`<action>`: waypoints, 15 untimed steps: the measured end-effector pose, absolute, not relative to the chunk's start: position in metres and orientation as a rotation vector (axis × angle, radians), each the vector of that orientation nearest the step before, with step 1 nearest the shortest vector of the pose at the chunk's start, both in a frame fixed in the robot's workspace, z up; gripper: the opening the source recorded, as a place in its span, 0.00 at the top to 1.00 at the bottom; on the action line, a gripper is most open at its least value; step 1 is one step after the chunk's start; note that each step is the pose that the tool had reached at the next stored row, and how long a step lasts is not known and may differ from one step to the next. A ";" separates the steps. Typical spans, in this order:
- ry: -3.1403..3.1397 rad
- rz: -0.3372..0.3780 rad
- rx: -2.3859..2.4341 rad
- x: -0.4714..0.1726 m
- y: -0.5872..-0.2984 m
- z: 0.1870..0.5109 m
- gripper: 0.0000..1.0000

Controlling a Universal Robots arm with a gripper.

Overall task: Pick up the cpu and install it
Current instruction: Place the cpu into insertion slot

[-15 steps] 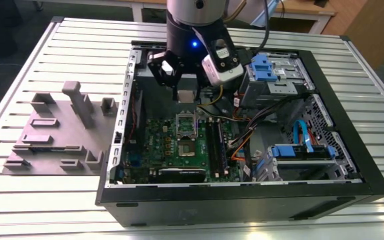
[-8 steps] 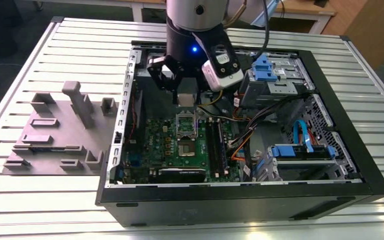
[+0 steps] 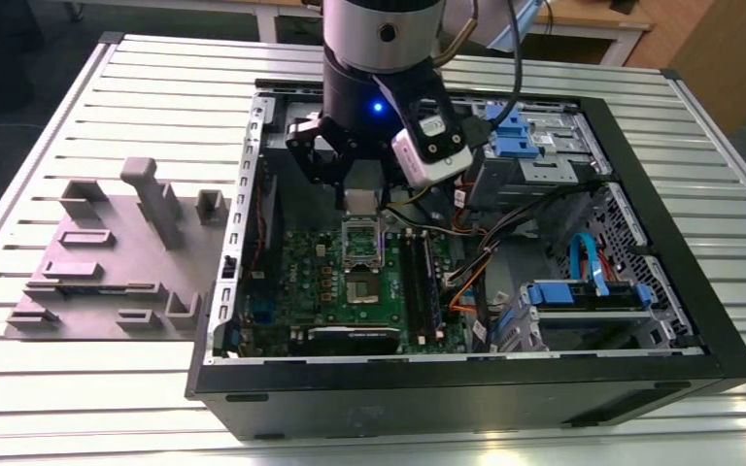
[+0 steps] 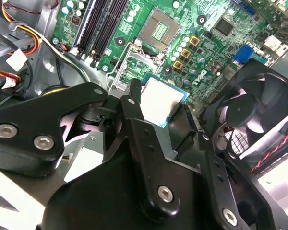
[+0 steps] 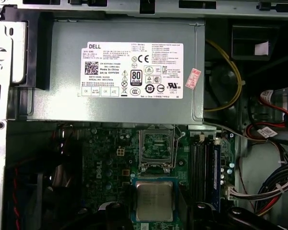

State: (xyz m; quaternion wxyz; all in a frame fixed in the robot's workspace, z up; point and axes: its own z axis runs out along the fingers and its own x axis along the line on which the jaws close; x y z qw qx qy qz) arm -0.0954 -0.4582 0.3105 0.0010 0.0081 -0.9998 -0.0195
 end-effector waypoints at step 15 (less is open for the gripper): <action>-3.139 -0.061 0.026 -0.095 -0.459 0.309 0.53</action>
